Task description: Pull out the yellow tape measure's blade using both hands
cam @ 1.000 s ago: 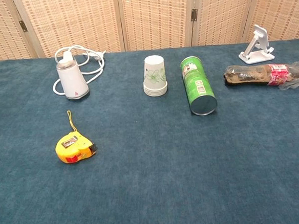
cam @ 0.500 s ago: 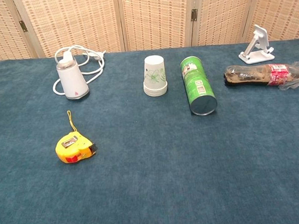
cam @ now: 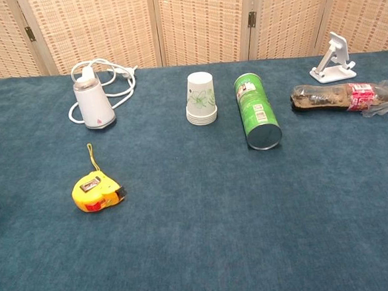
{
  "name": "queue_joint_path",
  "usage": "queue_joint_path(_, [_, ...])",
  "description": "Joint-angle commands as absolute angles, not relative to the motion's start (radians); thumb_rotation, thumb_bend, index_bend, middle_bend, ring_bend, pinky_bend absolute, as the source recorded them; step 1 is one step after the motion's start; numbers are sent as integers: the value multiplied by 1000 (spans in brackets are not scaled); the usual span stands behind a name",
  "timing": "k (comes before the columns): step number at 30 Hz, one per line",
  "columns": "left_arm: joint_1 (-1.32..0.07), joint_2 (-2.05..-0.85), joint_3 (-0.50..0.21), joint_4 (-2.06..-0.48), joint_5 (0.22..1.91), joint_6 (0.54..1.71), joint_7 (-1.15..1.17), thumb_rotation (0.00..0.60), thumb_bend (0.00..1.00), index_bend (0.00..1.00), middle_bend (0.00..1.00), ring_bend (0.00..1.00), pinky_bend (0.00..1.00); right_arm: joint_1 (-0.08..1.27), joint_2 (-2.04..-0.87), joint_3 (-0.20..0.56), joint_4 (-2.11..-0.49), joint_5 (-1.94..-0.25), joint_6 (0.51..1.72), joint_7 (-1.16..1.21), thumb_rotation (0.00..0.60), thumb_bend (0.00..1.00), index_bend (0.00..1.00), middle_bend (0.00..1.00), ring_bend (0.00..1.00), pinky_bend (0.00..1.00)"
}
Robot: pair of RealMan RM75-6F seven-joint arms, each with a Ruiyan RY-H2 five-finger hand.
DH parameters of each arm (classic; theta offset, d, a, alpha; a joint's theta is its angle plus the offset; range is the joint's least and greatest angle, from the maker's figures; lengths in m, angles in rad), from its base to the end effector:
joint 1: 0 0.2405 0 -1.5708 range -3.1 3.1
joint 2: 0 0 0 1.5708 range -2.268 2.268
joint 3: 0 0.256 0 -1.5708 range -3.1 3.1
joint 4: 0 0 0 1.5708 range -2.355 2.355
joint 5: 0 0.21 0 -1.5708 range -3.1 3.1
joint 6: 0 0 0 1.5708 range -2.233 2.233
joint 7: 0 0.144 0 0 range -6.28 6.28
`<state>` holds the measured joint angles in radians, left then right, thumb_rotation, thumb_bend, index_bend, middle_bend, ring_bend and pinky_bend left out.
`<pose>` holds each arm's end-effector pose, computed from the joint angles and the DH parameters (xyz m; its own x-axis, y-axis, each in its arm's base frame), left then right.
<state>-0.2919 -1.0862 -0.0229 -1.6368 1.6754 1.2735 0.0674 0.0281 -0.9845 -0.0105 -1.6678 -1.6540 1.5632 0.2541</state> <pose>-0.2601 0.2271 0.1263 0.5347 0.1125 0.8375 0.8045 -0.3710 -0.4638 -0.2986 -0.1497 0.1889 0.2351 -0.0315 0.9715 -0.9676 -0.1022 0.2309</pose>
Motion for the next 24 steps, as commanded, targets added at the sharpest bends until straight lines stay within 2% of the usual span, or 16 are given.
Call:
queue_joint_path(1, [-373,-1085,-7,-1609,1715,1172,5,600,584,222,176,186,42,27,-984,-12,-1670,-1656,1565,251,600,234,212,235,185,105])
queue_joint_path(8, [-488,-1088,3,-1607,1724,1014,-27,600,641,225,193,176,37,25,-979,-11,-1680,-1654,1567,242,600,234,213,235,184,105])
queue_joint_path(13, [-551,-1104,3,-1601,1695,920,-32,600,741,215,195,143,15,21,-975,-11,-1683,-1649,1568,239,600,234,212,235,184,105])
queue_joint_path(24, [-651,-1172,-14,-1586,1620,789,6,600,804,173,185,93,1,24,-977,-12,-1680,-1643,1556,240,600,234,212,235,184,105])
